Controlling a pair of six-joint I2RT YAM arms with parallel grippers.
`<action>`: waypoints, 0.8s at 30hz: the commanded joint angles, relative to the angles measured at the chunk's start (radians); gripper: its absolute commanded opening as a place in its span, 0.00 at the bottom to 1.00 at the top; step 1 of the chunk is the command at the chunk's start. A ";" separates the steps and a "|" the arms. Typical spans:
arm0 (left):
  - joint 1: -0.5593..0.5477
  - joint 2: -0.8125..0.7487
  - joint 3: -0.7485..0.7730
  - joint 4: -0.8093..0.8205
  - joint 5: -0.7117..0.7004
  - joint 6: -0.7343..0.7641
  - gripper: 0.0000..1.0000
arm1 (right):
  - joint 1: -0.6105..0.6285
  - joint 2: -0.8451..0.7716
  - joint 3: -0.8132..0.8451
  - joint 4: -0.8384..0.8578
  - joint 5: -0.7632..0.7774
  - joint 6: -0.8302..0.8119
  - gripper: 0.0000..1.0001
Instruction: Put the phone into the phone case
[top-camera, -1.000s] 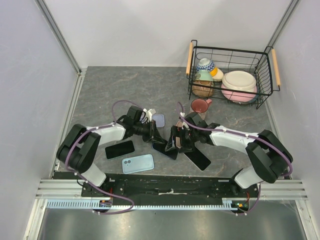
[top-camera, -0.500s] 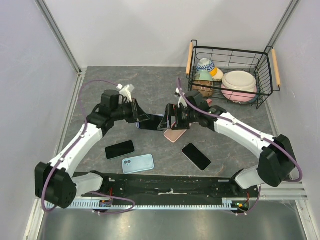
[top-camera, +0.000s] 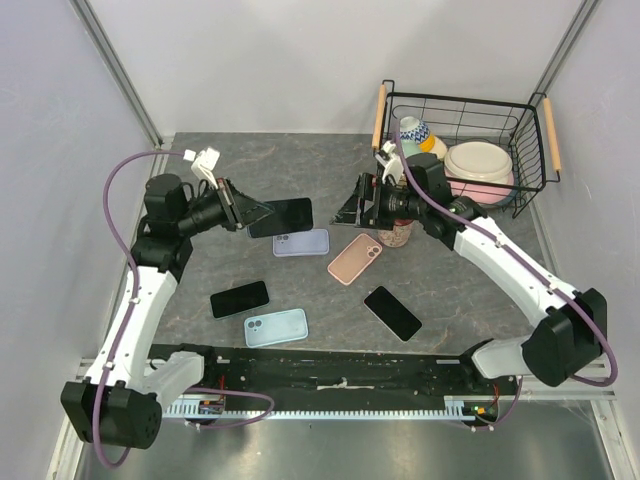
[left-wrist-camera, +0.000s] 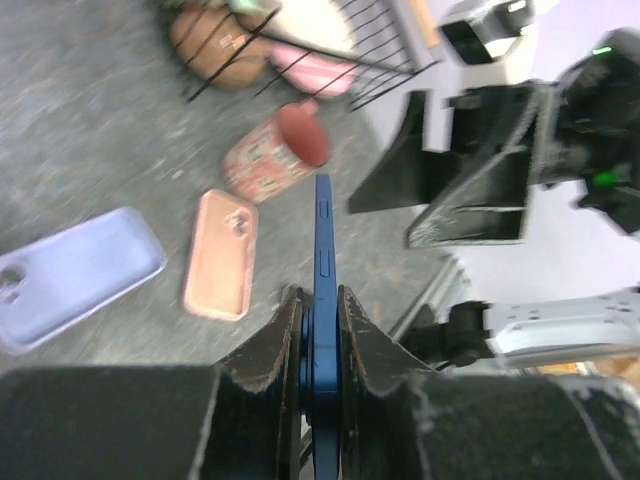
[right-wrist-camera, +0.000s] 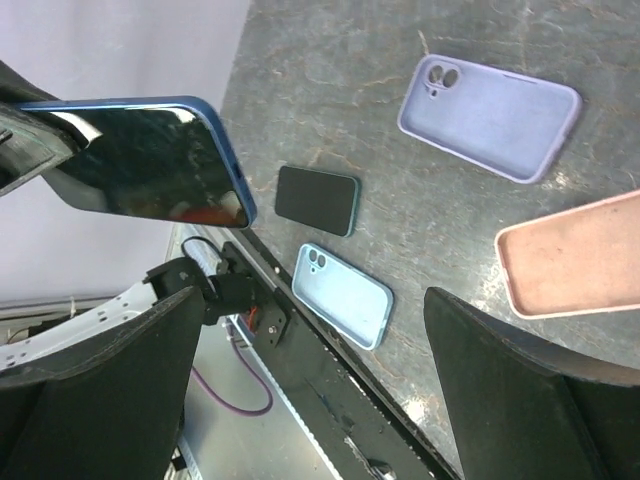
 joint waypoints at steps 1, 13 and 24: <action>0.024 -0.037 -0.008 0.356 0.289 -0.193 0.02 | -0.004 -0.072 0.012 0.165 -0.117 0.029 0.98; 0.025 -0.040 -0.100 0.785 0.377 -0.476 0.02 | -0.002 -0.155 -0.138 0.645 -0.275 0.272 0.91; 0.025 -0.041 -0.139 0.840 0.364 -0.528 0.02 | 0.077 -0.102 -0.132 0.731 -0.289 0.301 0.59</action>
